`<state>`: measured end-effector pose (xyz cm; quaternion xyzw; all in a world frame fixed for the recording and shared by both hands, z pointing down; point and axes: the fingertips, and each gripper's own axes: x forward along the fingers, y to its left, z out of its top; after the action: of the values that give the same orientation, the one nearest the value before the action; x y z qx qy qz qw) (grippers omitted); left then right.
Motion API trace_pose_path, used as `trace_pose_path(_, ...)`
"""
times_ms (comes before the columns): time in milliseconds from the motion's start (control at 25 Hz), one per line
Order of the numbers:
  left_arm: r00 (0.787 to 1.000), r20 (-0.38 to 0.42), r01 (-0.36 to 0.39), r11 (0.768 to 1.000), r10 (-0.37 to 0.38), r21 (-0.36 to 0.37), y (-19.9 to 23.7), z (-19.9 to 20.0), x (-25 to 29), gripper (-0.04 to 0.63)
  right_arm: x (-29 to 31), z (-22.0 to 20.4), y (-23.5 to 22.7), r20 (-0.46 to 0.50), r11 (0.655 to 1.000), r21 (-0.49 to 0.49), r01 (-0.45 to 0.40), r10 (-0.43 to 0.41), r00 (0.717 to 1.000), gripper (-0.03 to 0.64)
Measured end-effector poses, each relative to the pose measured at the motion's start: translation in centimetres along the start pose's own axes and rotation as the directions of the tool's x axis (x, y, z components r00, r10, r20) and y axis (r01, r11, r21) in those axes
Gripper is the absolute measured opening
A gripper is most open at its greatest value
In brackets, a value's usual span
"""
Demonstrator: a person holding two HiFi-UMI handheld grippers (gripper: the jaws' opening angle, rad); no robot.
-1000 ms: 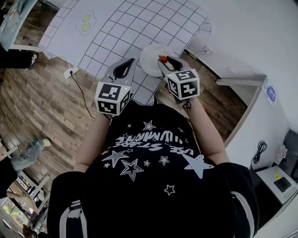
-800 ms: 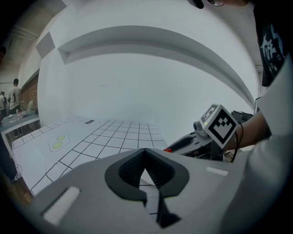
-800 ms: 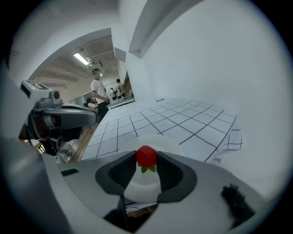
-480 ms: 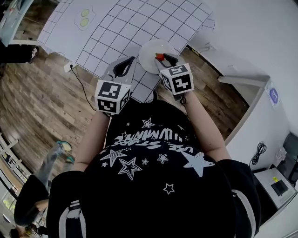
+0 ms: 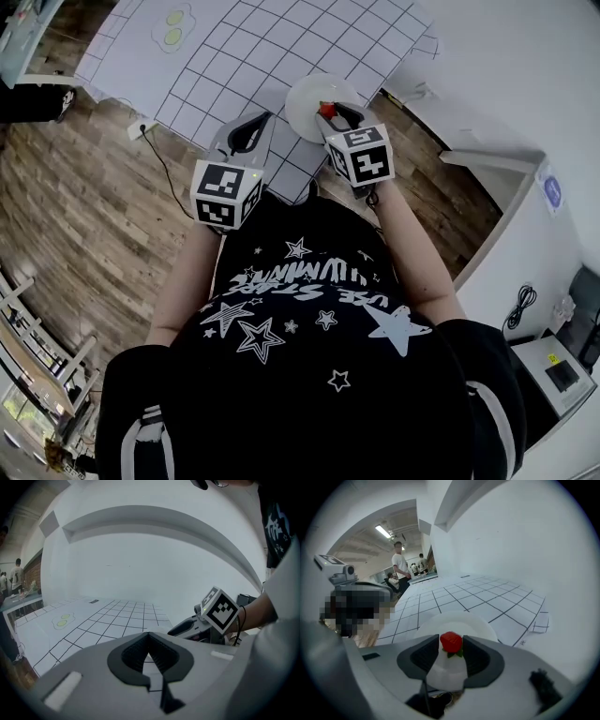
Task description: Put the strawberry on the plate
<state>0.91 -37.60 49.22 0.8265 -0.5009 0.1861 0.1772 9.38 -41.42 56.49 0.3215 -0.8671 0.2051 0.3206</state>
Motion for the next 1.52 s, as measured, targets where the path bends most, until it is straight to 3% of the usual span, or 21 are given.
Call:
trace_pose_path(240, 1.0, 0.015, -0.004, 1.0, 0.004, -0.026, 0.8, -1.0, -2.1, 0.009, -0.9, 0.1, -0.4, 0.006, 0.995, 0.02, 0.094, -0.094, 0.996, 0.16)
trace_pose_path(640, 0.998, 0.053, 0.023, 1.0, -0.023, 0.014, 2.6, -1.4, -7.6, 0.009, -4.1, 1.8, 1.7, 0.103, 0.969, 0.092, 0.227, -0.236, 0.966, 0.16)
trace_pose_path(920, 0.997, 0.064, 0.05, 0.999, -0.051, 0.012, 3.3, -3.5, -13.0, 0.009, -6.5, 2.5, 8.4, 0.195, 0.969, 0.113, 0.219, -0.237, 0.952, 0.154)
trace_pose_path(1120, 0.991, 0.093, 0.091, 0.996, -0.093, 0.019, 3.6, -3.8, -16.2, 0.009, -8.1, 2.8, 12.7, 0.221, 0.961, 0.125, 0.245, -0.268, 0.938, 0.08)
trace_pose_path(1520, 0.972, 0.144, 0.188, 0.982, -0.186, -0.004, 3.6, -6.9, -23.2, 0.009, -11.6, 0.2, 22.4, 0.262, 0.931, 0.186, 0.313, -0.354, 0.898, 0.019)
